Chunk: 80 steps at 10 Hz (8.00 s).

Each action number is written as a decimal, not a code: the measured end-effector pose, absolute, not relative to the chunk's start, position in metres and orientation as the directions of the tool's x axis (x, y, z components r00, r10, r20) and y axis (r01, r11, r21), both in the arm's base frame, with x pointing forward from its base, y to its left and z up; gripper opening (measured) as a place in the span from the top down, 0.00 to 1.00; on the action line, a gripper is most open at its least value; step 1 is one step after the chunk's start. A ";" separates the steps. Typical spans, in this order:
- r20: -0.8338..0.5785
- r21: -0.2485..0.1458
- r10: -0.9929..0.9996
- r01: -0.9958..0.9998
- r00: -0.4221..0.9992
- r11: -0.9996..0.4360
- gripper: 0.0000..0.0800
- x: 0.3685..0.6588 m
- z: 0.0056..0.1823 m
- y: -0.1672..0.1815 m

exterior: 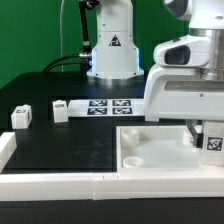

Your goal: Assemble one leg

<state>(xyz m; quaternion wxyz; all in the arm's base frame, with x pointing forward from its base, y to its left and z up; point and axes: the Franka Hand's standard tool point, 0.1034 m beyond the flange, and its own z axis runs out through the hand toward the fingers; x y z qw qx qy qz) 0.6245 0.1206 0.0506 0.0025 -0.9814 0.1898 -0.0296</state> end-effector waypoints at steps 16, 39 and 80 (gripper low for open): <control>0.053 -0.080 -0.899 -0.896 0.434 -0.437 0.19 0.622 0.052 0.128; 0.129 -0.003 -0.386 -0.389 0.913 -0.921 0.64 0.630 0.062 0.123; 0.151 0.079 -0.746 -0.760 0.649 -0.645 0.61 0.617 0.068 0.081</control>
Offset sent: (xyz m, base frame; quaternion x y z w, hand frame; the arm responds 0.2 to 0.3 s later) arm -0.0031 -0.0053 -0.0088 -0.0367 0.0196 0.3247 0.9449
